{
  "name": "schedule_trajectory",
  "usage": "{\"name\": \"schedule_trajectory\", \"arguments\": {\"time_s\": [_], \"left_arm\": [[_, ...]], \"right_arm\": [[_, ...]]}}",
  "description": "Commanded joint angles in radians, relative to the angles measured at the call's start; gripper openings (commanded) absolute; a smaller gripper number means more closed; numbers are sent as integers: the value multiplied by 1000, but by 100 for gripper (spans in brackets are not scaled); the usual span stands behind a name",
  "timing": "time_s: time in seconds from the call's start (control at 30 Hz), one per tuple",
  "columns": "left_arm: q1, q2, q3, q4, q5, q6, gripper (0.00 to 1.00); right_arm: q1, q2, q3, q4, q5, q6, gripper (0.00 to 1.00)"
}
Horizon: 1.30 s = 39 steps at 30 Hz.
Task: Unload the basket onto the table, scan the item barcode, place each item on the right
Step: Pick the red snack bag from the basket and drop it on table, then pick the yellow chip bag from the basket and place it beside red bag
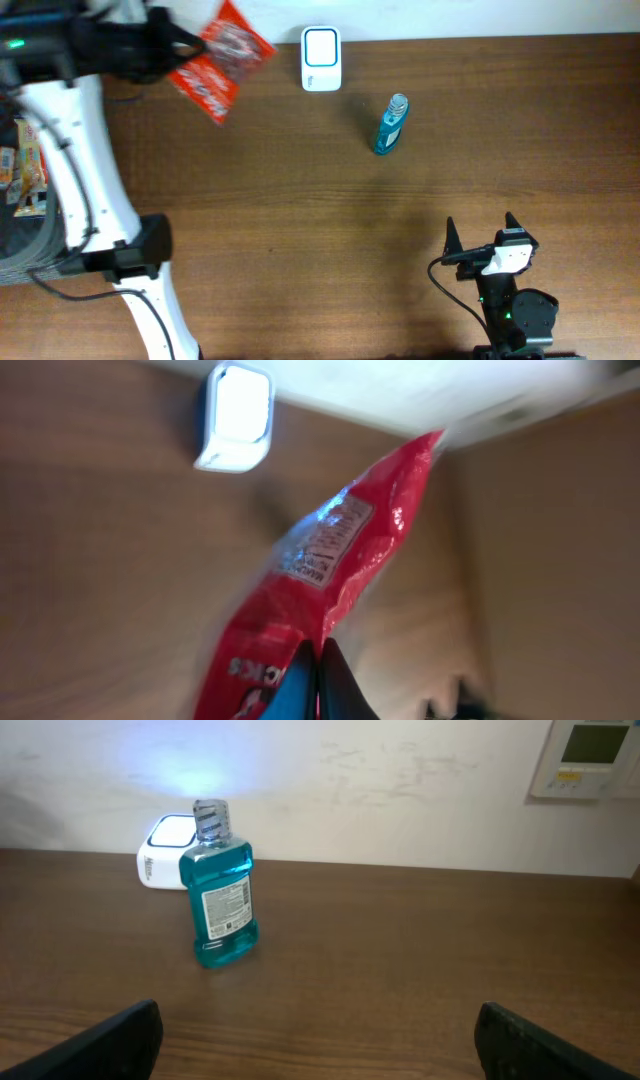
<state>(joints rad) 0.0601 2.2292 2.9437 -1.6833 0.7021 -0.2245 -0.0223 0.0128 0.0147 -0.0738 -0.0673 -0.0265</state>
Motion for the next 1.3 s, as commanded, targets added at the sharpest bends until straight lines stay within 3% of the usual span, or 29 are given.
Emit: {"name": "schedule_trajectory", "arguments": {"time_s": [0.0,0.17,0.27,0.33,0.37,0.43,0.53,0.6,0.73,0.77,0.83,0.97,1.03,1.13,1.27], "left_arm": [[-203,-16,-210,27,-323,25,0],[-362,-16,-808,436,-333,24,0],[-365,-16,-1036,686,-332,-48,0],[-366,-16,-1109,765,-328,-101,1],[-366,-16,-1114,769,-325,-100,37],[-364,-28,-1102,762,-325,-100,97],[-308,-127,-924,612,-354,-2,99],[-248,-212,-755,520,-485,11,99],[-12,-335,-465,530,-706,10,99],[72,-340,-438,582,-842,10,99],[217,-331,-437,630,-980,10,99],[424,-295,-444,583,-878,9,99],[457,-251,-469,573,-866,10,99],[468,-150,-535,590,-1009,10,100],[484,-7,-606,555,-1012,51,100]], "right_arm": [[8,-7,-9,0,12,8,98],[8,-7,-9,0,12,8,99],[8,-7,-9,0,12,8,99],[8,-7,-9,0,12,8,98],[8,-7,-9,0,12,8,98],[8,-7,-9,0,12,8,98],[8,-7,-9,0,12,8,99],[8,-7,-9,0,12,8,98],[8,-7,-9,0,12,8,98],[8,-7,-9,0,12,8,98],[8,-7,-9,0,12,8,98],[8,-7,-9,0,12,8,98],[8,-7,-9,0,12,8,98],[8,-7,-9,0,12,8,98],[8,-7,-9,0,12,8,98]]}}
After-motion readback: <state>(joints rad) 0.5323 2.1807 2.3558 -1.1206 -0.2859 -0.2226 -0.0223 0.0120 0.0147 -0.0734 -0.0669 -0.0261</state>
